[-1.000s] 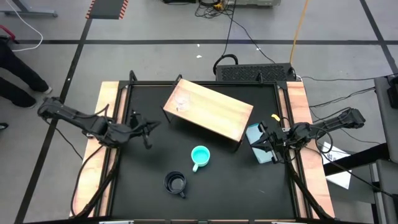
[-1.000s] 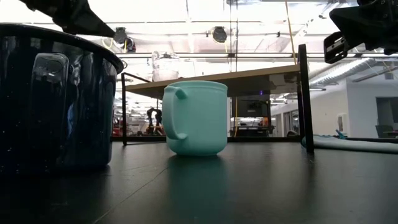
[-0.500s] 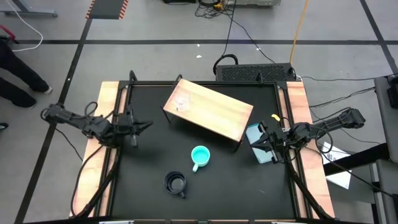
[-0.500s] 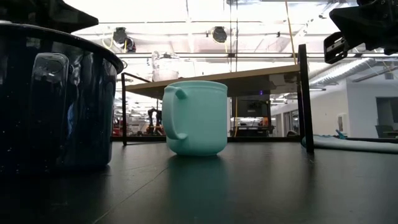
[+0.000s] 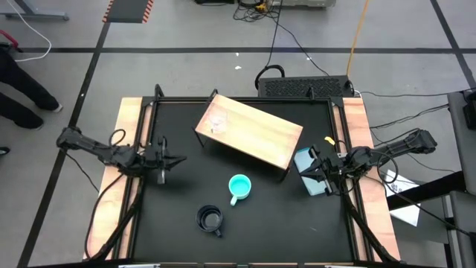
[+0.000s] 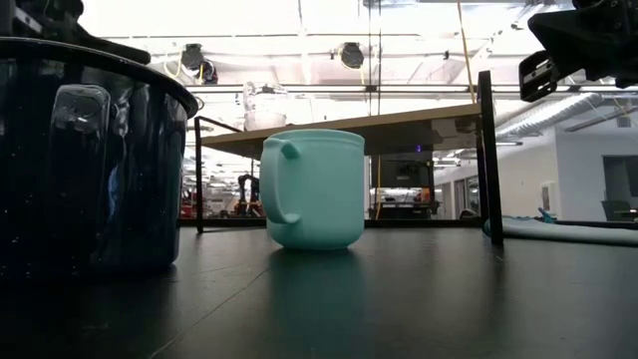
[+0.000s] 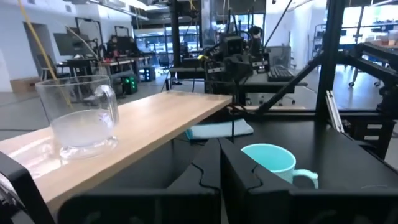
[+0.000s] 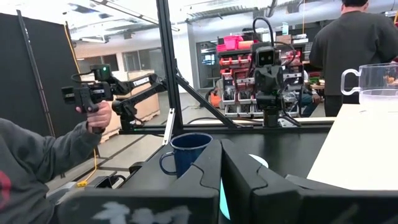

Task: Stack small to large cups/mugs on shelf
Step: Put the light blue mug on the shelf

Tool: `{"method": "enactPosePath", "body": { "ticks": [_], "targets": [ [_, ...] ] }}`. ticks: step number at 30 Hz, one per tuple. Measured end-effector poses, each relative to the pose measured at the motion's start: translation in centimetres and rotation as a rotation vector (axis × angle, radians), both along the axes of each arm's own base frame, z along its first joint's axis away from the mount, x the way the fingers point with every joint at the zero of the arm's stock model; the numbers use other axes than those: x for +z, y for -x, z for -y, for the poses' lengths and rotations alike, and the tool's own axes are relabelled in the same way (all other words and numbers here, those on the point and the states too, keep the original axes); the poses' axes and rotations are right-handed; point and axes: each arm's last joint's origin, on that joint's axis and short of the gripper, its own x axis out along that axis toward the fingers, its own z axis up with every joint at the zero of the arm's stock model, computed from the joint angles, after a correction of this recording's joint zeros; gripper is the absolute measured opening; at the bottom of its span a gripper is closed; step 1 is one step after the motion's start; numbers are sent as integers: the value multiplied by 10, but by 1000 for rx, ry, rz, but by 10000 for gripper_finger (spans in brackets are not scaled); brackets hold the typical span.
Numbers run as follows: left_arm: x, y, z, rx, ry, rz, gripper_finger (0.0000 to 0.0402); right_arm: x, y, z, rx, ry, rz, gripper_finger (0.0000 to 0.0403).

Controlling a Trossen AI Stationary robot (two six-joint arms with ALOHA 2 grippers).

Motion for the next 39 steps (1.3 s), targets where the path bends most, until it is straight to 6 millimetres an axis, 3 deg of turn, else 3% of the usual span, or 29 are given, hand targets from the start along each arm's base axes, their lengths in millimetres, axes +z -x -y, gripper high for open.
{"method": "enactPosePath", "body": {
  "ticks": [12, 24, 31, 39],
  "targets": [
    [-4, 0, 0, -5, 14, -2, 0, 0, 0, 0, 0, 0, 0, 0],
    [-9, -12, 10, -184, 13, -51, 0, 0, 0, 0, -1, 5, 1, 0],
    [7, -34, 18, -171, 2, -110, 0, 0, 0, 0, -2, 11, 3, 0],
    [38, -79, 34, -162, -35, -243, 0, 0, 0, 0, -2, 11, 3, 0]
  ]
}}
